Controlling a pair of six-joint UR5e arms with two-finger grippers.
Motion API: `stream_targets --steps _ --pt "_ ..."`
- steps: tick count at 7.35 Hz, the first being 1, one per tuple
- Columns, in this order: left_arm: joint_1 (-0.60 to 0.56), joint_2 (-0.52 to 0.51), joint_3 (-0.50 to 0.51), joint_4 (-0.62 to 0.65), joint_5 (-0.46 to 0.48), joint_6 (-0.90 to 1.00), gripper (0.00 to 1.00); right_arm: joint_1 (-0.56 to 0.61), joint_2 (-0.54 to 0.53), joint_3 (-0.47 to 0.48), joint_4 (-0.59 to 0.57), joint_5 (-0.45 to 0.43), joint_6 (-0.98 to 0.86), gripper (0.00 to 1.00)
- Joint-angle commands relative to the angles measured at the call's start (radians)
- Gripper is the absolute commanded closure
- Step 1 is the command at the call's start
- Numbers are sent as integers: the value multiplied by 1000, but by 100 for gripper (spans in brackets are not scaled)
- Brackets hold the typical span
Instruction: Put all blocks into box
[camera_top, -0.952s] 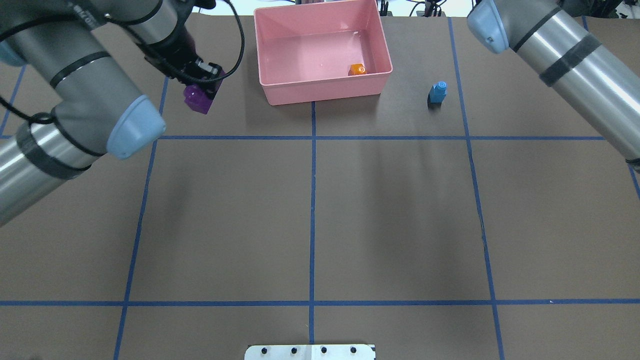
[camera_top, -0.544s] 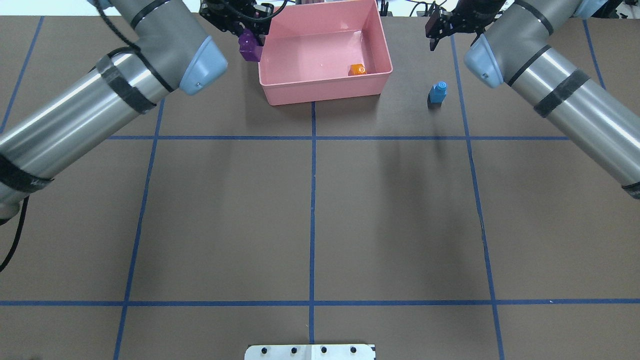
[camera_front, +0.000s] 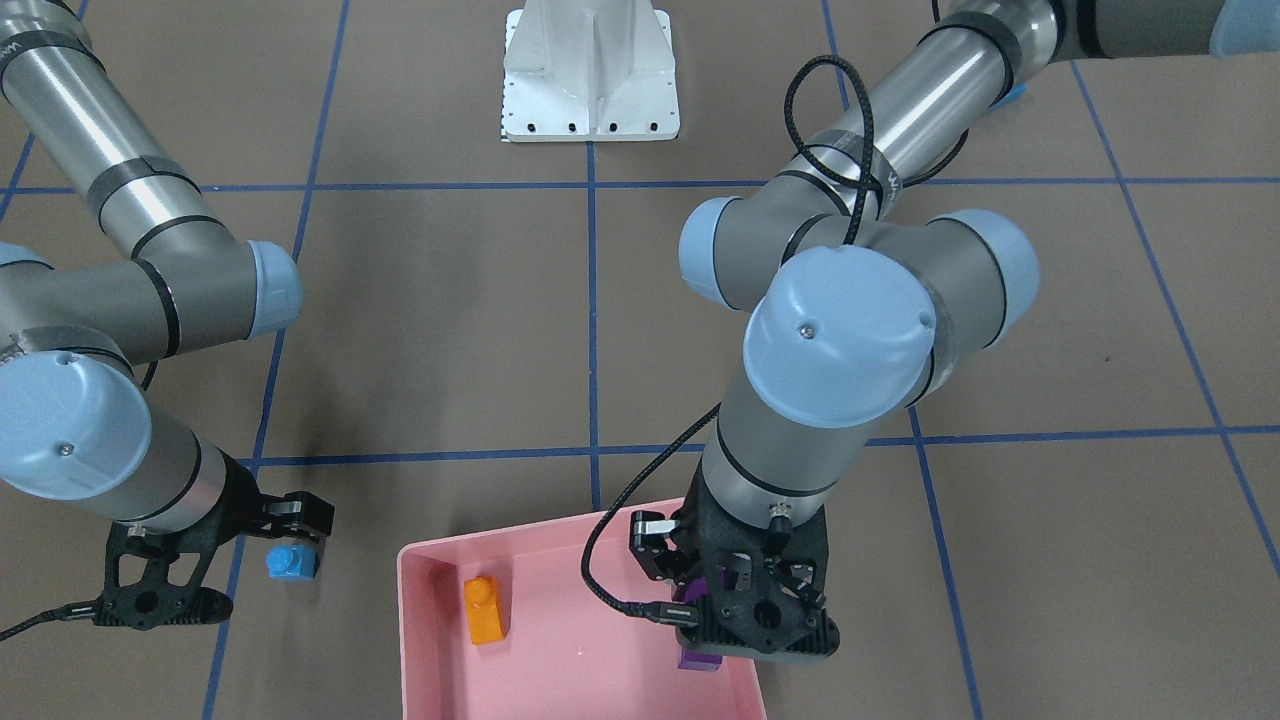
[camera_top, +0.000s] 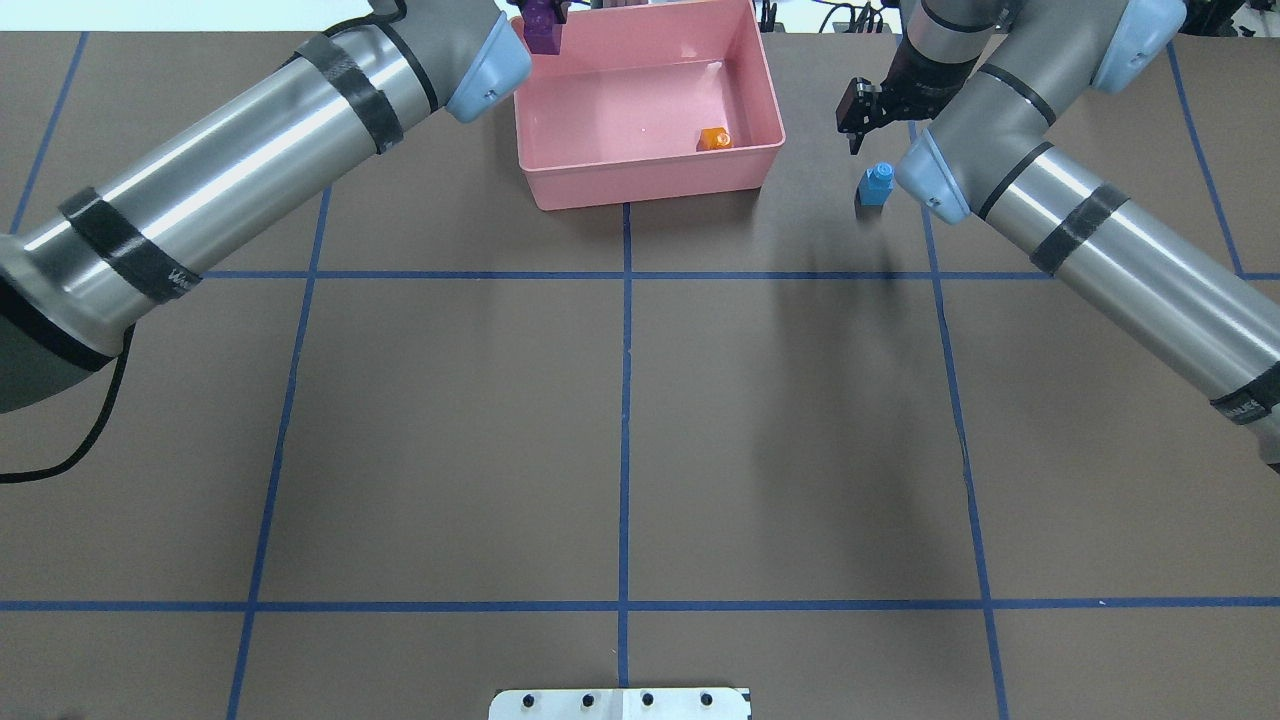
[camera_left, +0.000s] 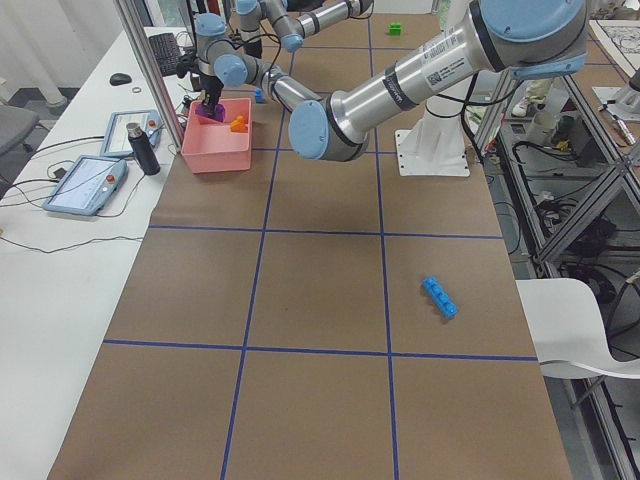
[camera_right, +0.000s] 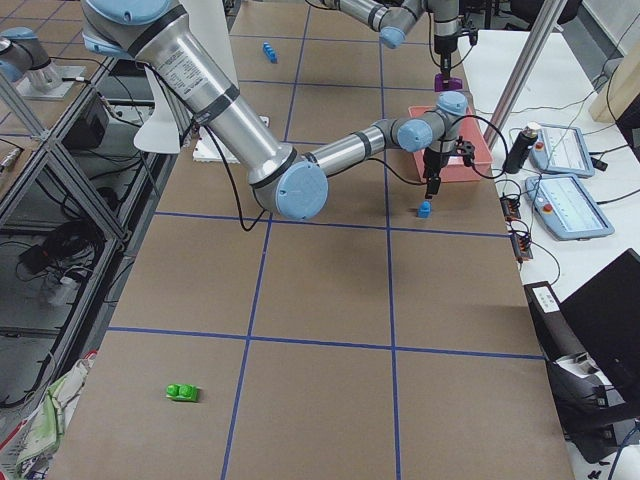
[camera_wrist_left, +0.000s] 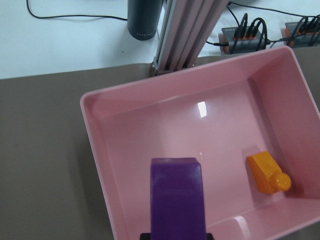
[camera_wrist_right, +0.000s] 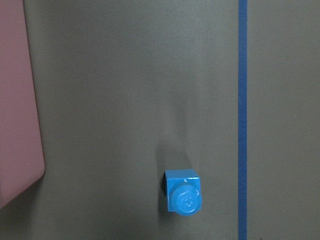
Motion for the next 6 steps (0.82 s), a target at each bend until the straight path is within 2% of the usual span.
stream_targets --steps 1,2,4,5,6 --pt "28 -20 83 -58 78 -5 100 -6 1 -36 1 -31 0 0" --pt "48 -19 86 -63 117 -6 100 -9 12 -76 14 -65 0 0" --pt "58 -19 98 -75 122 -5 100 -14 29 -240 227 -74 6 0" --pt "58 -19 98 -75 122 -5 100 -20 73 -280 229 -74 12 0" --pt "58 -17 98 -75 122 -5 100 -23 82 -279 229 -70 24 0"
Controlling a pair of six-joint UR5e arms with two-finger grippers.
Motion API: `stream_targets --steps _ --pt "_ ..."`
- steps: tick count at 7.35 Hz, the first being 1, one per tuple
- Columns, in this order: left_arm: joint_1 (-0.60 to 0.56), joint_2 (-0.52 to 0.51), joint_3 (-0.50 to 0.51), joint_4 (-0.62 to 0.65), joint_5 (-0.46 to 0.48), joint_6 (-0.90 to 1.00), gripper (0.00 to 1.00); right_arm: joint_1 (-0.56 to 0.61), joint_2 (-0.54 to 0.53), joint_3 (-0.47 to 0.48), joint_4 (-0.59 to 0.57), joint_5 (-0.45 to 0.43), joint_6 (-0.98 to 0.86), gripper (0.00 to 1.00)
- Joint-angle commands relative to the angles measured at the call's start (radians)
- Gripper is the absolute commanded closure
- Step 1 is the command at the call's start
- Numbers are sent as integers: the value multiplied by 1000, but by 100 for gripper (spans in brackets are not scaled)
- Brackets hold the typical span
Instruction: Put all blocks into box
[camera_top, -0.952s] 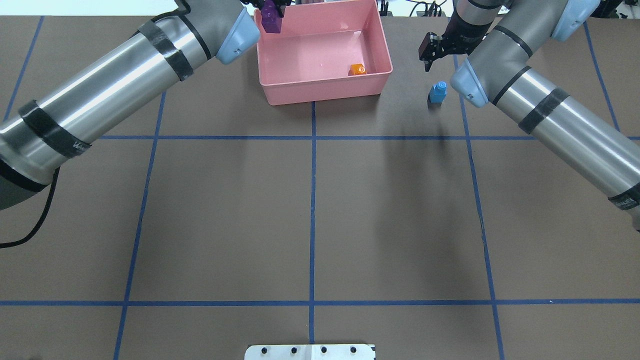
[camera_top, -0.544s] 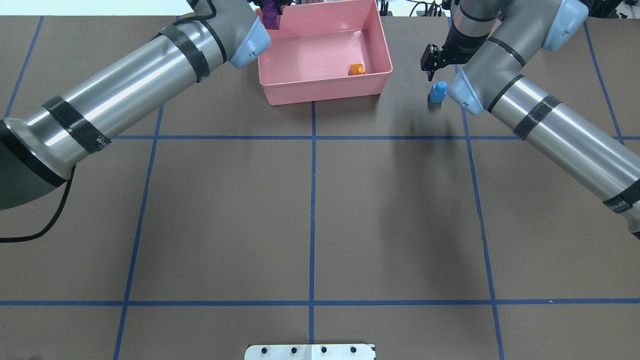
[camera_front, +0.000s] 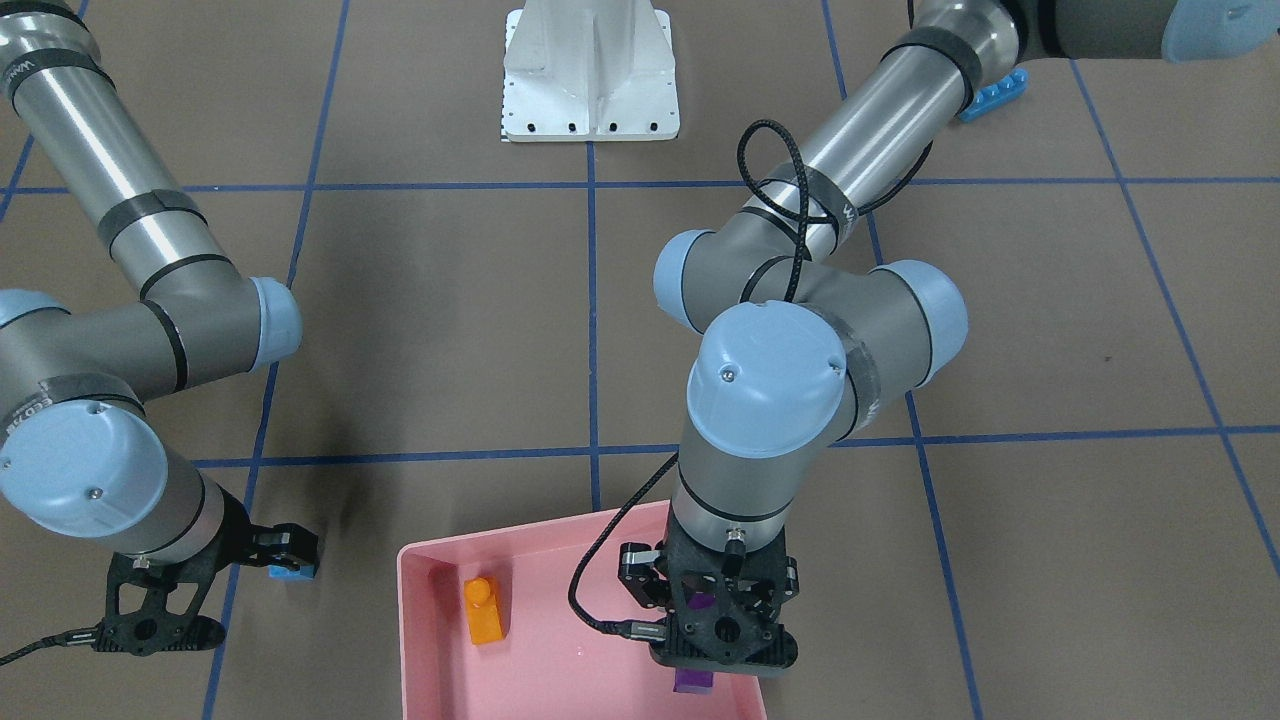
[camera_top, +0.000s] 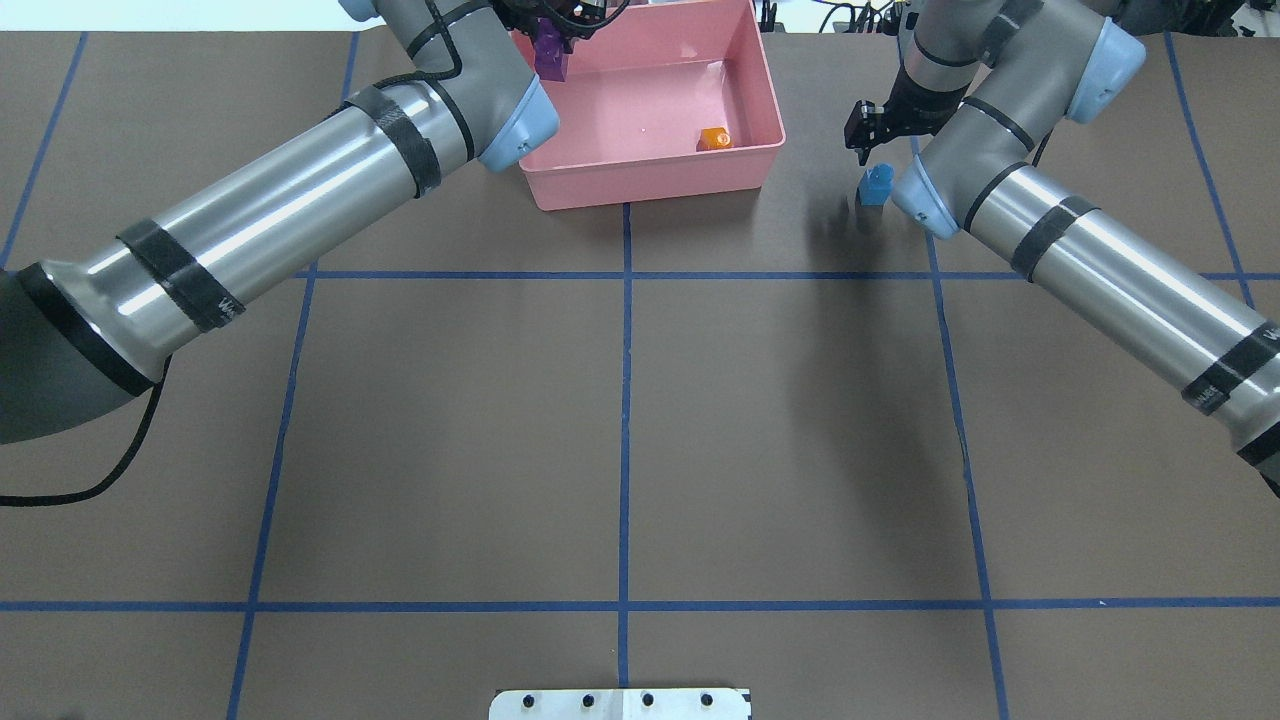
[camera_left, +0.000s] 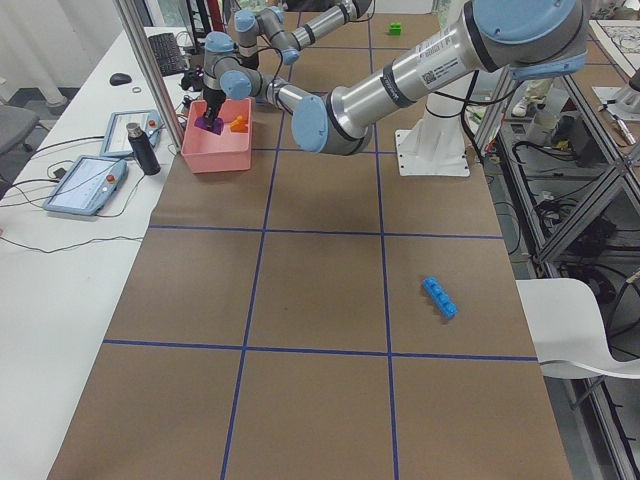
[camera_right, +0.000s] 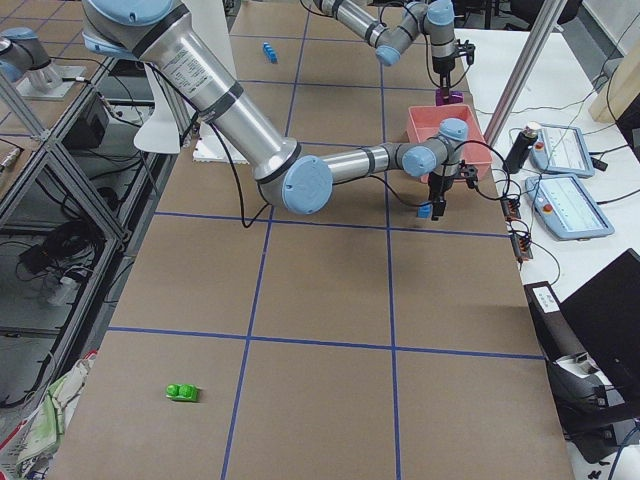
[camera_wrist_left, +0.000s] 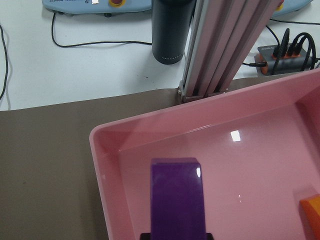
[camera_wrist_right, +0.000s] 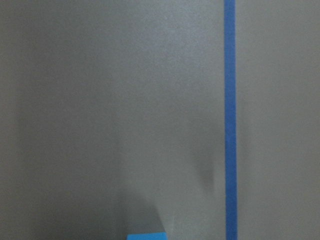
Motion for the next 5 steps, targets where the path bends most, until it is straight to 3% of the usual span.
stream_targets --steps 1,5 --pt "1 1 1 -1 -1 0 100 -2 32 -26 16 7 16 0" --pt "15 1 4 -2 15 -21 100 -32 9 -27 12 10 18 1"
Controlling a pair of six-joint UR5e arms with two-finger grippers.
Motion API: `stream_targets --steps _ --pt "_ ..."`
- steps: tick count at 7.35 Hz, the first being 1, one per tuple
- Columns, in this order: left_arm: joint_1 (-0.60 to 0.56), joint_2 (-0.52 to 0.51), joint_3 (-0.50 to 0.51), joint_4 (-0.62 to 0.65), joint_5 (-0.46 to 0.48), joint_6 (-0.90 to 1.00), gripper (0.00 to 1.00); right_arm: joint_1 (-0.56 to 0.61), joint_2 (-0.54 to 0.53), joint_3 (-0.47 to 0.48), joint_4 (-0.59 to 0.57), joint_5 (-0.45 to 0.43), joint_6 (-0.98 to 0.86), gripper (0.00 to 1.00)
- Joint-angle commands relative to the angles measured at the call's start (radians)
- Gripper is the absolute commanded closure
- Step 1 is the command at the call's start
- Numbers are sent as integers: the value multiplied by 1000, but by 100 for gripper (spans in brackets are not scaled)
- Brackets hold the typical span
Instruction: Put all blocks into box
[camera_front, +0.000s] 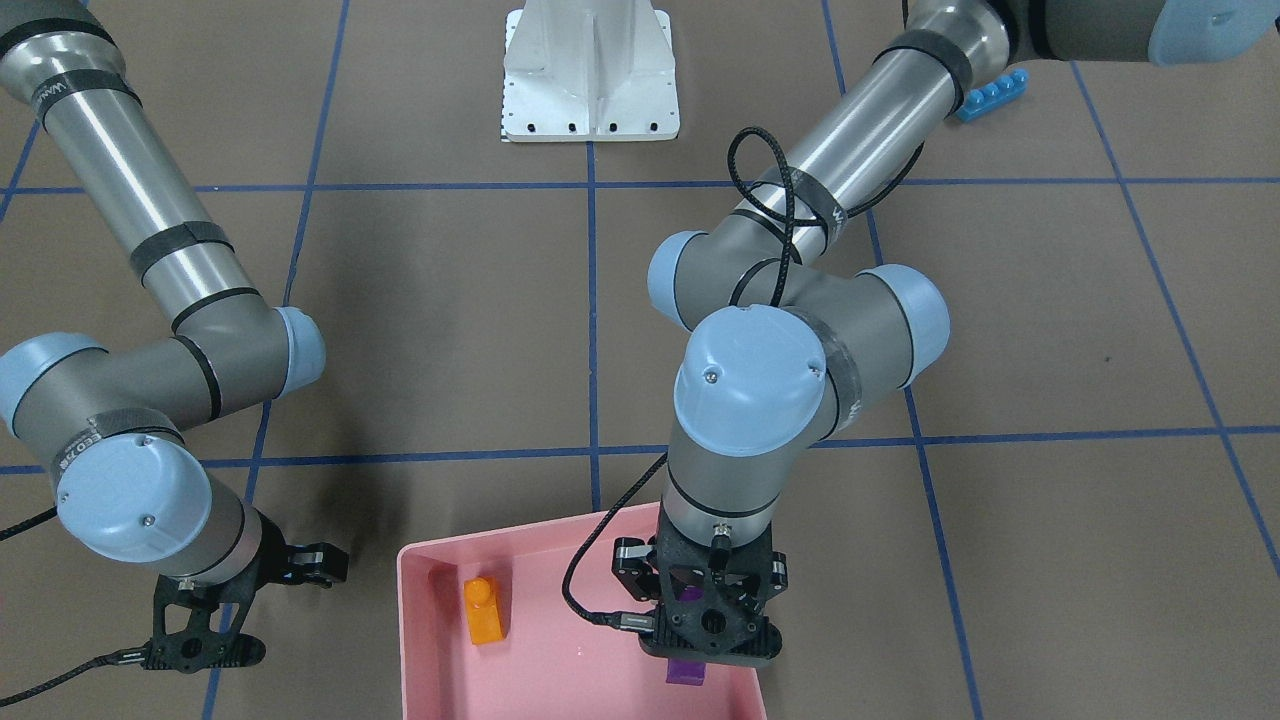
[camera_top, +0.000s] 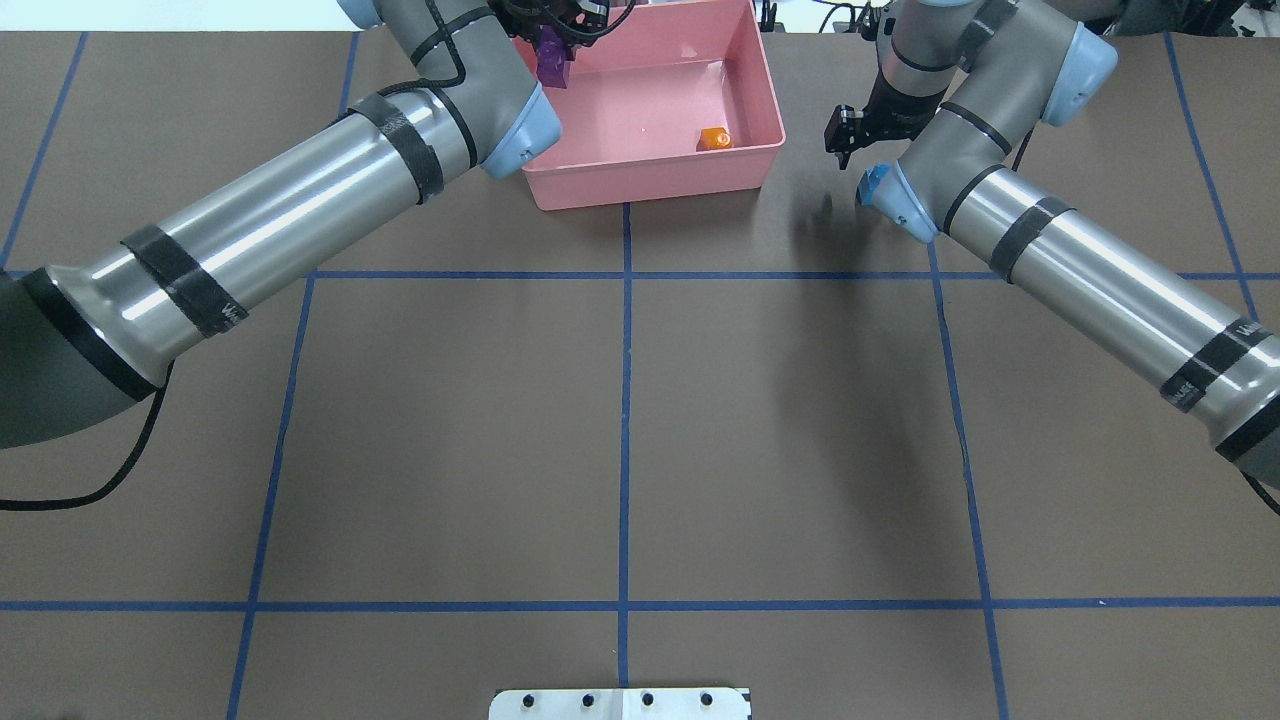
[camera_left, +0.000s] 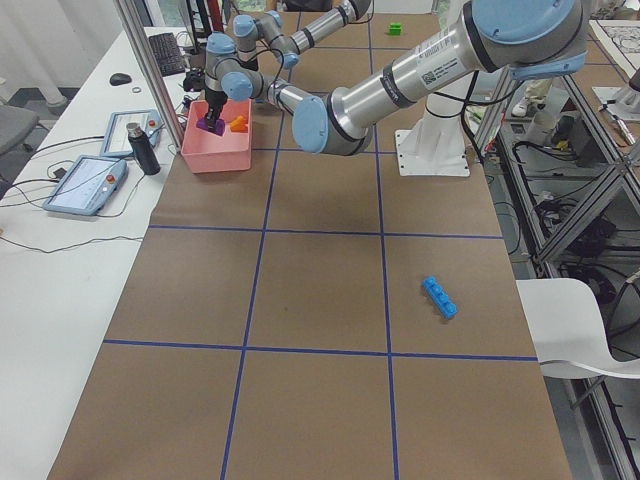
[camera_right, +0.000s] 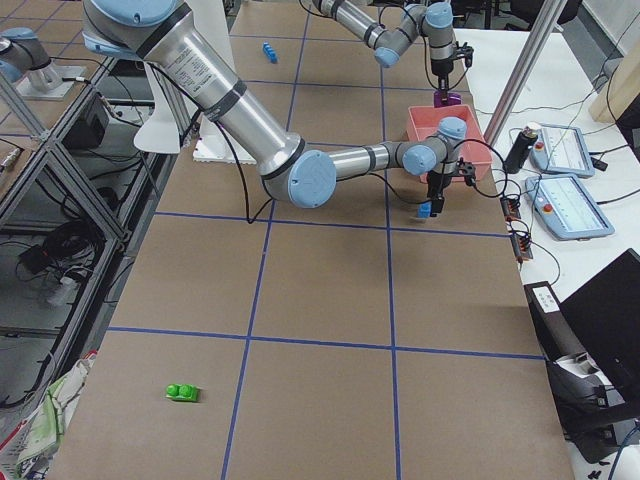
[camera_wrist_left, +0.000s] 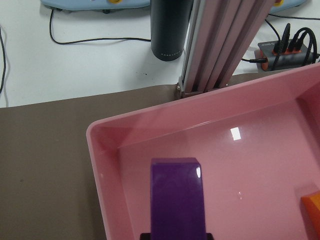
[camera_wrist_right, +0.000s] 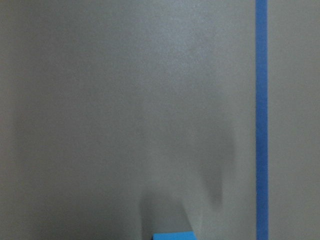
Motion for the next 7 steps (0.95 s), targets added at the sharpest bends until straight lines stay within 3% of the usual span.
stream_targets --steps 1,2,3,5,7 --pt "4 0 2 -4 11 -41 18 -10 -11 -1 -3 11 1 11" --pt "4 0 0 -21 11 -40 0 -10 -8 1 -11 12 8 61" --pt "4 0 0 -21 11 -40 0 -10 -9 1 -11 16 10 100" --pt "4 0 -8 -15 11 -38 0 37 -10 21 -23 89 2 100" --pt "9 9 -64 47 -2 -32 0 77 -11 225 -284 131 -12 100"
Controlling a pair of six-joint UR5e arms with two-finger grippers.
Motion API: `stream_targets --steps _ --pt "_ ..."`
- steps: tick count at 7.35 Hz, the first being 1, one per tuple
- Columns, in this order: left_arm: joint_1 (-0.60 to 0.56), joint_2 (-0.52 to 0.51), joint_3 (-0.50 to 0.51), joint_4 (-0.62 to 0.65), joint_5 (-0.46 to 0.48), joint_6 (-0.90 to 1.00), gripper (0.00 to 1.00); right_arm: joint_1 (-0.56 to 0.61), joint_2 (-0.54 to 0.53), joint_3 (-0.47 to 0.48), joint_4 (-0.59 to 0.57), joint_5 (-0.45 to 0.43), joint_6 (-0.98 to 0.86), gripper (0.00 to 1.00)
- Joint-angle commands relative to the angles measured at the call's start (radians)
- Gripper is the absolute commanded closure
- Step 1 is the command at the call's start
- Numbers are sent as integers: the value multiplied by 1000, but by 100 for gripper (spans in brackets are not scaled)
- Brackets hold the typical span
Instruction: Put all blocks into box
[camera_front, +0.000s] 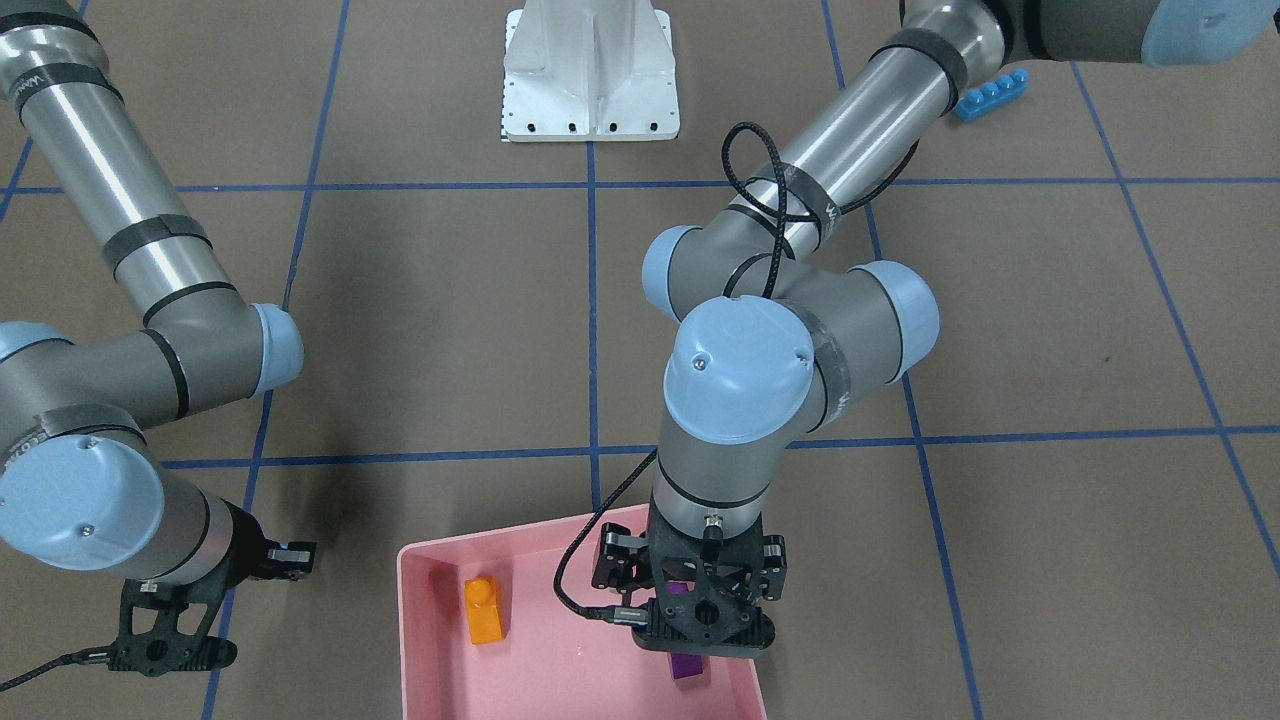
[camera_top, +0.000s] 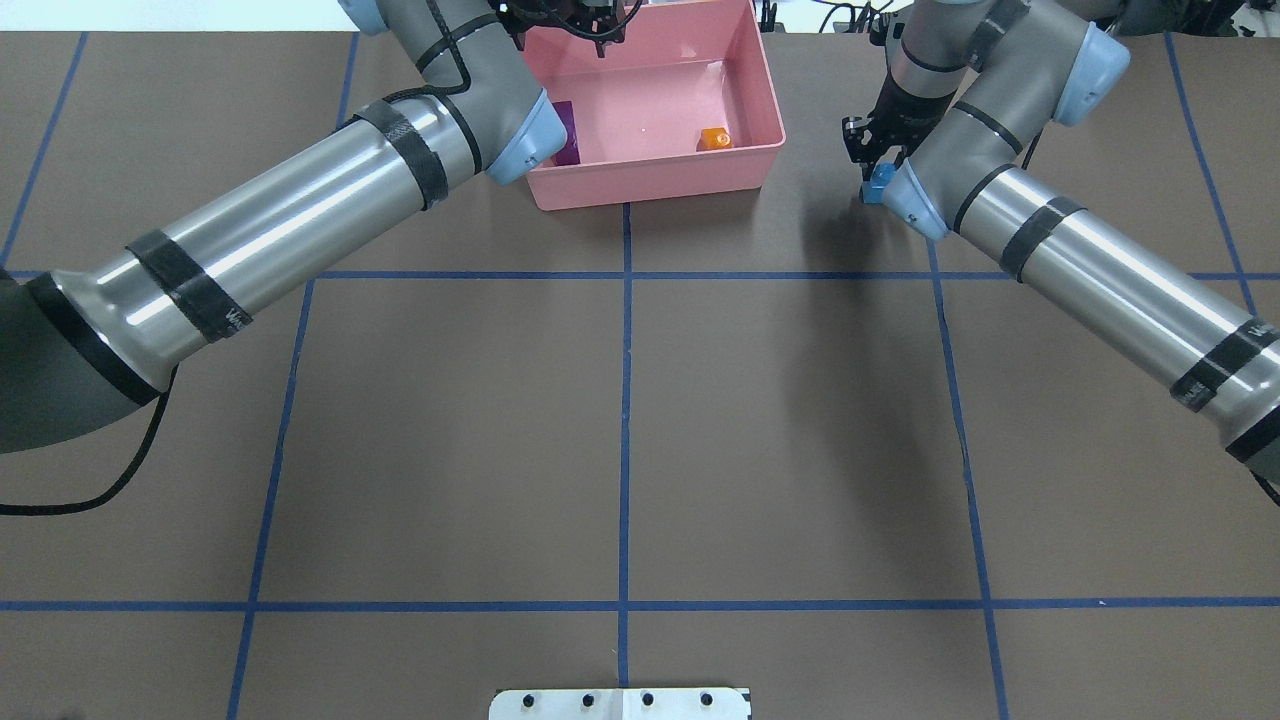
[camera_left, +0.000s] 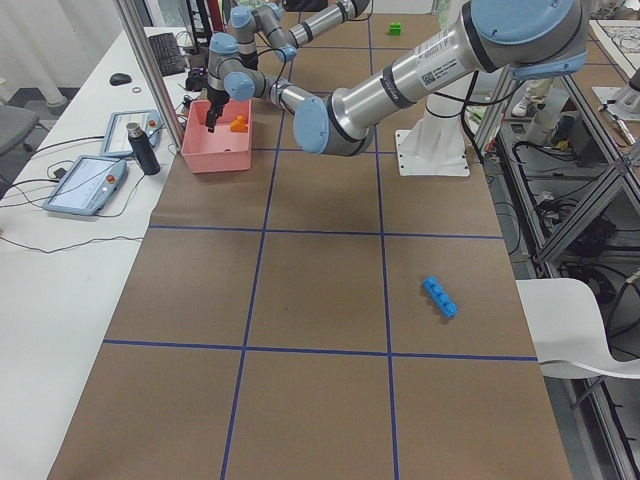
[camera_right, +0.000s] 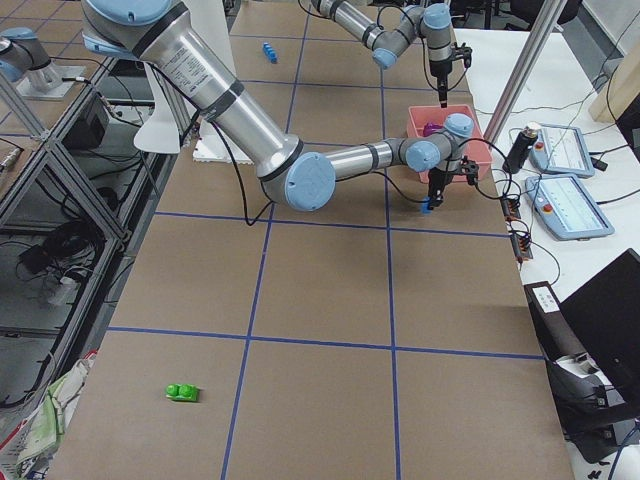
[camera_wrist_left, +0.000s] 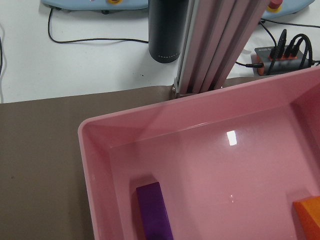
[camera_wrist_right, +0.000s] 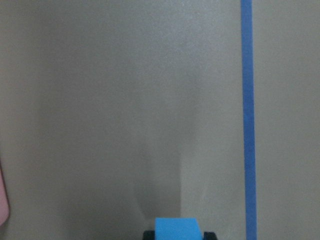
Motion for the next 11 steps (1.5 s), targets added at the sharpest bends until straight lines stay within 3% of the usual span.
stream_targets --steps 1,2,3,5,7,8,11 --pt "-3 6 -92 137 -26 4 0 47 5 208 -241 70 -7 100" --pt "-12 47 -175 223 -51 65 0 59 15 224 -248 112 -5 100" --pt "-15 152 -308 287 -46 114 0 58 47 217 -241 109 8 100" --pt "-52 228 -494 572 -46 367 0 53 121 187 -222 100 12 100" --pt "-72 523 -846 624 -52 492 0 24 198 17 3 33 25 100" --pt "-80 628 -951 635 -68 500 0 9 221 -72 131 15 28 100" --pt "-80 904 -1212 642 -103 540 0 -46 229 -134 349 -34 122 100"
